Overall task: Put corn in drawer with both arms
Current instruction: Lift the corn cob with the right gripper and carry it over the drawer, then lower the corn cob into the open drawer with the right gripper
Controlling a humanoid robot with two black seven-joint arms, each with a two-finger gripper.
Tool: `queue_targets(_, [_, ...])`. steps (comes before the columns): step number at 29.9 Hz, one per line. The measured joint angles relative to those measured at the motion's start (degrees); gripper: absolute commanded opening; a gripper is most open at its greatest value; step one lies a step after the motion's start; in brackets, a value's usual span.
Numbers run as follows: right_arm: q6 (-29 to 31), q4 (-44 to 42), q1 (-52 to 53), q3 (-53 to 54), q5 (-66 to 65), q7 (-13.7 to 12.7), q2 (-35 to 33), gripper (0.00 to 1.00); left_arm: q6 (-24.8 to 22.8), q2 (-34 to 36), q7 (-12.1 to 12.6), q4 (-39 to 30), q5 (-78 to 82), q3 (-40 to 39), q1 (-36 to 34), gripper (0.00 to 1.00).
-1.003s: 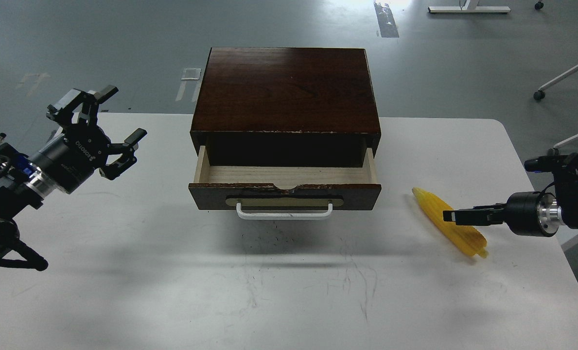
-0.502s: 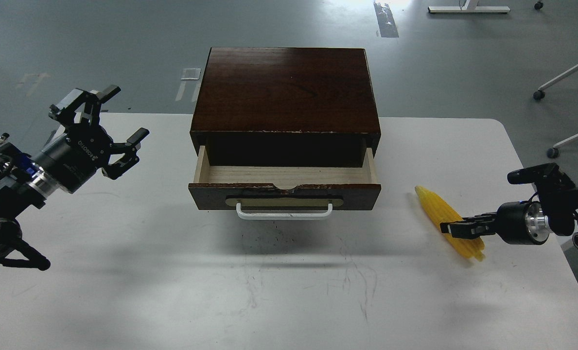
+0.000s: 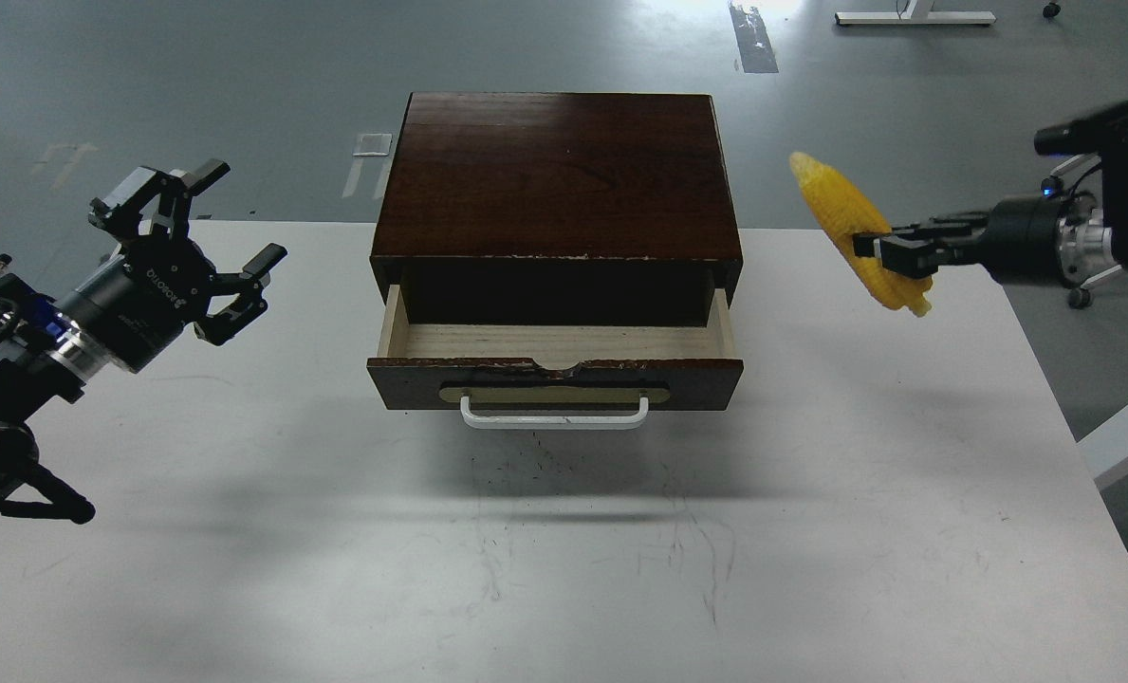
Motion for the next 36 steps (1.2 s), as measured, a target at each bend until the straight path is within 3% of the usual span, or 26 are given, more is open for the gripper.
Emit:
queue_targets(6, [0.3, 4.2, 14.7, -5.4, 0.1, 0.0, 5.2, 0.0, 0.0, 0.1, 0.0, -0.1, 0.0, -0.6, -0.1, 0.99])
queue_targets(13, [0.0, 7.4, 25.3, -13.5, -1.2, 0.0, 17.5, 0.0, 0.0, 1.3, 0.0, -0.3, 0.0, -1.0, -0.1, 0.99])
queue_targets(20, [-1.4, 7.3, 27.3, -17.3, -5.8, 0.0, 28.1, 0.0, 0.0, 2.5, 0.0, -0.5, 0.0, -1.0, -0.1, 0.99])
queue_targets(24, [-6.1, 5.7, 27.3, -22.0, -7.6, 0.0, 33.1, 0.0, 0.0, 3.0, 0.0, -0.5, 0.0, -1.0, -0.1, 0.99])
queue_targets(29, [-10.6, 2.7, 26.4, -26.1, -8.1, 0.0, 36.7, 0.0, 0.0, 3.7, 0.0, -0.6, 0.0, -1.0, -0.1, 0.99])
queue_targets(36, [-11.4, 2.0, 24.5, -27.4, -8.1, 0.0, 38.3, 0.02, 0.0, 3.9, 0.0, -0.6, 0.0, -1.0, -0.1, 0.99])
